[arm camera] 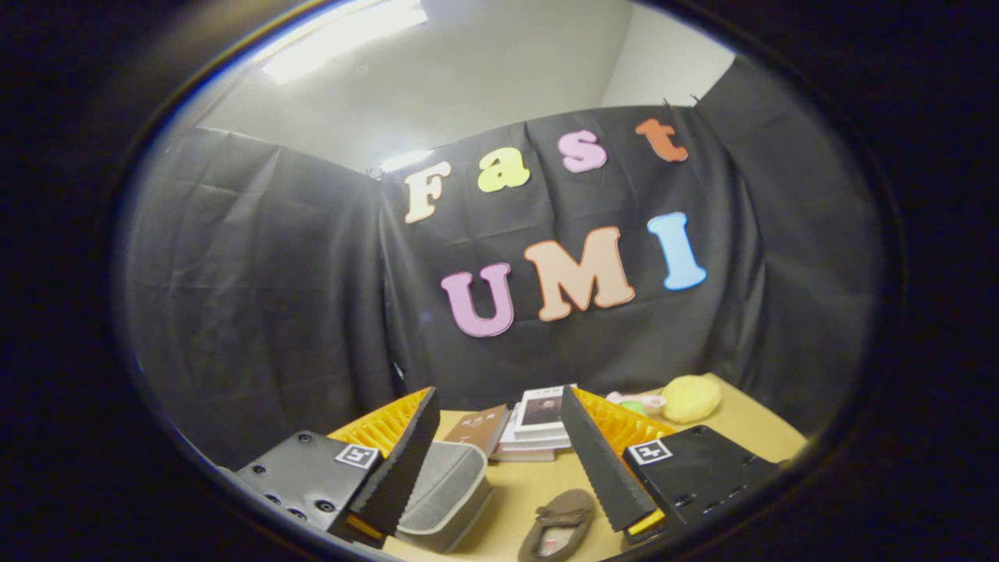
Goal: Open the storage box then place both shoes into the box .Put the left shoe in first, then the right shoe, with the right side of both shoes facing outward in a uniform manner.
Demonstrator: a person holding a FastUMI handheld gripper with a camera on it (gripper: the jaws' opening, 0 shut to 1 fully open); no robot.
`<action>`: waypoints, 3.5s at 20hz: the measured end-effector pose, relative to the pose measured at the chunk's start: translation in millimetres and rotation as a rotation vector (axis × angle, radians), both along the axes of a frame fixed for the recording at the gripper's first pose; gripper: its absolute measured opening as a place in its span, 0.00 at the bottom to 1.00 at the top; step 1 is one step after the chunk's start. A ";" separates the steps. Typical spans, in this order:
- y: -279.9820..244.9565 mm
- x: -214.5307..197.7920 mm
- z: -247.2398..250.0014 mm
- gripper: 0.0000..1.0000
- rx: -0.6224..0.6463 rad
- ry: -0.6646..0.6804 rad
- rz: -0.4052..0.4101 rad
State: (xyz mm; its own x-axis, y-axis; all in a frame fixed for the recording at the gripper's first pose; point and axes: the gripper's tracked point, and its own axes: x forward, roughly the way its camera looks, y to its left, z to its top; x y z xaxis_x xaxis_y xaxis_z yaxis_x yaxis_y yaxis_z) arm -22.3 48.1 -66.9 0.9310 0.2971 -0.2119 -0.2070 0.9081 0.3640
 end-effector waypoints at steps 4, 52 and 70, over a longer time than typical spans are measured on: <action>11.5 -8.8 -29.9 0.99 0.129 0.142 0.057; 156.7 -59.8 -133.5 0.03 0.801 0.886 0.414; 292.6 -30.5 -23.2 0.03 0.771 0.715 0.645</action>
State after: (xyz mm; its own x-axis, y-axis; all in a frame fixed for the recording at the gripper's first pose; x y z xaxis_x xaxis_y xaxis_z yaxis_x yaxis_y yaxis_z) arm -52.8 340.8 -90.1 0.3144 0.9323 -0.1789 -0.0723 0.2114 0.9747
